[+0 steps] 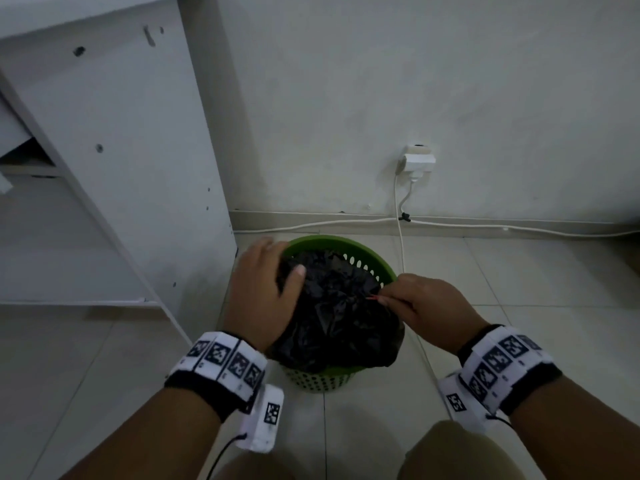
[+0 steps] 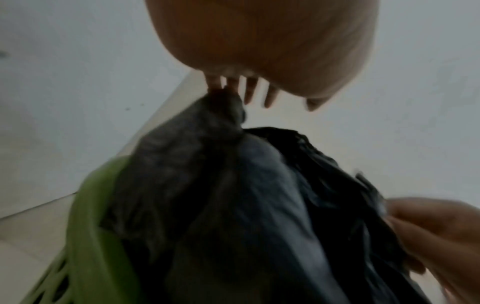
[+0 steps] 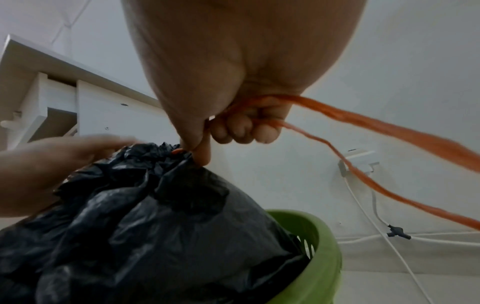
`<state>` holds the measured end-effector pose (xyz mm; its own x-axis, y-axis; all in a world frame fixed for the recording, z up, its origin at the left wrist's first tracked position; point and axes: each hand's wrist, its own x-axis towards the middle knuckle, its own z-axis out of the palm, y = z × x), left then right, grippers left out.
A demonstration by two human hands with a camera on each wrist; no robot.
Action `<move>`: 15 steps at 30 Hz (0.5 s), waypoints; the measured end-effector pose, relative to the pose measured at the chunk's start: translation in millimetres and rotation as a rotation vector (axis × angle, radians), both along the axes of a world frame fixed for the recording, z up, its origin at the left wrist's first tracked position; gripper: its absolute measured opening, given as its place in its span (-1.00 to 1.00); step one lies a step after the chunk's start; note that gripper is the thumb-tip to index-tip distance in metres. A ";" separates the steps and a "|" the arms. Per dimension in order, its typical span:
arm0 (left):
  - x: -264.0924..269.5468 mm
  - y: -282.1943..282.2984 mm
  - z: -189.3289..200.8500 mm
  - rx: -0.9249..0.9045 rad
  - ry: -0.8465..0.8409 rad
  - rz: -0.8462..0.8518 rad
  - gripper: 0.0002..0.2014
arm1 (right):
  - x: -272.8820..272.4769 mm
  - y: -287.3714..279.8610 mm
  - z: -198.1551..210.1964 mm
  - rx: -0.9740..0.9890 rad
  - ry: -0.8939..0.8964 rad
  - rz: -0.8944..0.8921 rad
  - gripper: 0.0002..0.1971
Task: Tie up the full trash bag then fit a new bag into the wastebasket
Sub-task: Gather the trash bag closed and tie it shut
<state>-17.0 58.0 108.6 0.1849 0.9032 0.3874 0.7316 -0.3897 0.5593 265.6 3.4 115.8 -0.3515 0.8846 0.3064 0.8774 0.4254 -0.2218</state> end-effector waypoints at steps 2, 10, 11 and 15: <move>-12.2 7.7 -1.2 -0.228 -0.154 0.287 -0.32 | -0.4 0.7 -3.6 -0.017 -0.008 0.022 -0.58; -7.6 12.3 7.0 -0.668 -0.549 0.160 -0.71 | -8.0 -2.5 -5.0 -0.111 0.287 -0.043 -0.73; -5.8 11.5 7.5 -0.654 -0.542 0.124 -0.85 | -11.5 -1.1 -1.8 -0.122 0.346 -0.101 -0.71; -0.3 3.6 15.2 -0.596 -0.598 -0.022 -0.63 | -38.7 12.4 18.0 -0.168 0.398 -0.259 -0.42</move>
